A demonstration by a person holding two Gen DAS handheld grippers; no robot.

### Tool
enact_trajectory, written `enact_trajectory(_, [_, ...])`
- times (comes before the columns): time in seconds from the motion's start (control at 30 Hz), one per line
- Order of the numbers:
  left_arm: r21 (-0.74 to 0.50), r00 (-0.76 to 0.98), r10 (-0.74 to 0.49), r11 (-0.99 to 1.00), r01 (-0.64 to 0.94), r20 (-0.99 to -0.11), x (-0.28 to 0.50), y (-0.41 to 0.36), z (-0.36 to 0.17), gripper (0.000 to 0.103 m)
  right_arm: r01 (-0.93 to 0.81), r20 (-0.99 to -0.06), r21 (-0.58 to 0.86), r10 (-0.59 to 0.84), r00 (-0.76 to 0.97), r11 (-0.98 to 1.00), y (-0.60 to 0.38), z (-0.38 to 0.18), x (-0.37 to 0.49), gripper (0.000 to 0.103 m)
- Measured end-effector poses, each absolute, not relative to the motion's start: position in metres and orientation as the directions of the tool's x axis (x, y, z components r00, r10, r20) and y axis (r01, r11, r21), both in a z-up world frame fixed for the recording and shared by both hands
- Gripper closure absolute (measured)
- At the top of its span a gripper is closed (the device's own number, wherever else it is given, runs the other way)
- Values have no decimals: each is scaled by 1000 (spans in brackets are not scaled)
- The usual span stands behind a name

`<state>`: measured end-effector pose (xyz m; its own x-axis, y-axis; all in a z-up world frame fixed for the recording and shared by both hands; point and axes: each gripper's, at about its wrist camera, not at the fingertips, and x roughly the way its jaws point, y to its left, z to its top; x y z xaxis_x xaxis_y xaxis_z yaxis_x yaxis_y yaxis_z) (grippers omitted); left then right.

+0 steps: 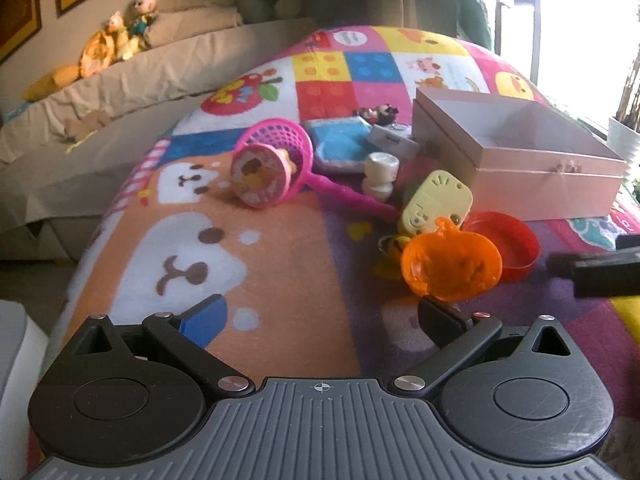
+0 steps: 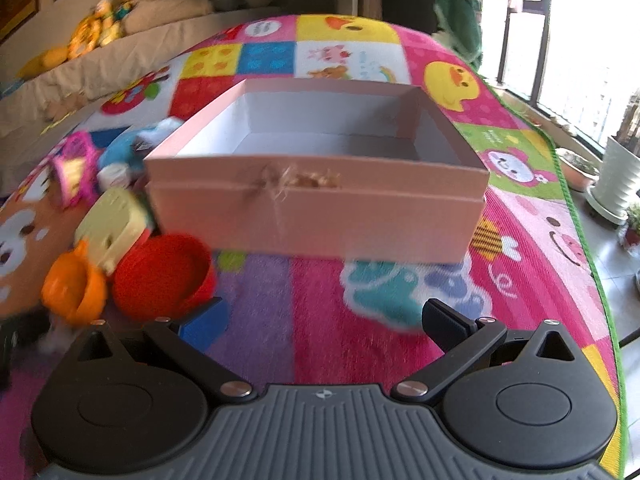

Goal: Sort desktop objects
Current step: 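Reach the right gripper to the figurine keychain and close on it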

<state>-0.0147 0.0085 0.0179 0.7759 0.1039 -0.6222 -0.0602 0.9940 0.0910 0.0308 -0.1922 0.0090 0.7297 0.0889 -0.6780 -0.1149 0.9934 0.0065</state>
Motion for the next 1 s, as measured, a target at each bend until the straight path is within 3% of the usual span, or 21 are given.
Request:
enact_trajectory(0.47, [96, 810, 9, 994, 58, -586, -18, 21, 34, 0, -203, -724, 23, 156, 672, 979, -195, 18, 1, 0])
enact_trajectory(0.7, [114, 851, -4, 991, 75, -525, 8, 35, 54, 0, -354, -587, 170, 383, 713, 920, -174, 129, 50, 0])
enact_trajectory(0.73, [111, 858, 4, 992, 62, -514, 13, 39, 56, 0, -371, -590, 192, 409, 696, 909, -165, 143, 70, 2])
enact_trajectory(0.83, [63, 874, 29, 998, 2, -485, 27, 63, 62, 0, -384, -650, 198, 414, 638, 902, -130, 164, 148, 29])
enact_trajectory(1.0, [-48, 900, 66, 994, -96, -431, 41, 117, 78, 0, -320, -773, 184, 338, 537, 929, -80, 136, 269, 31])
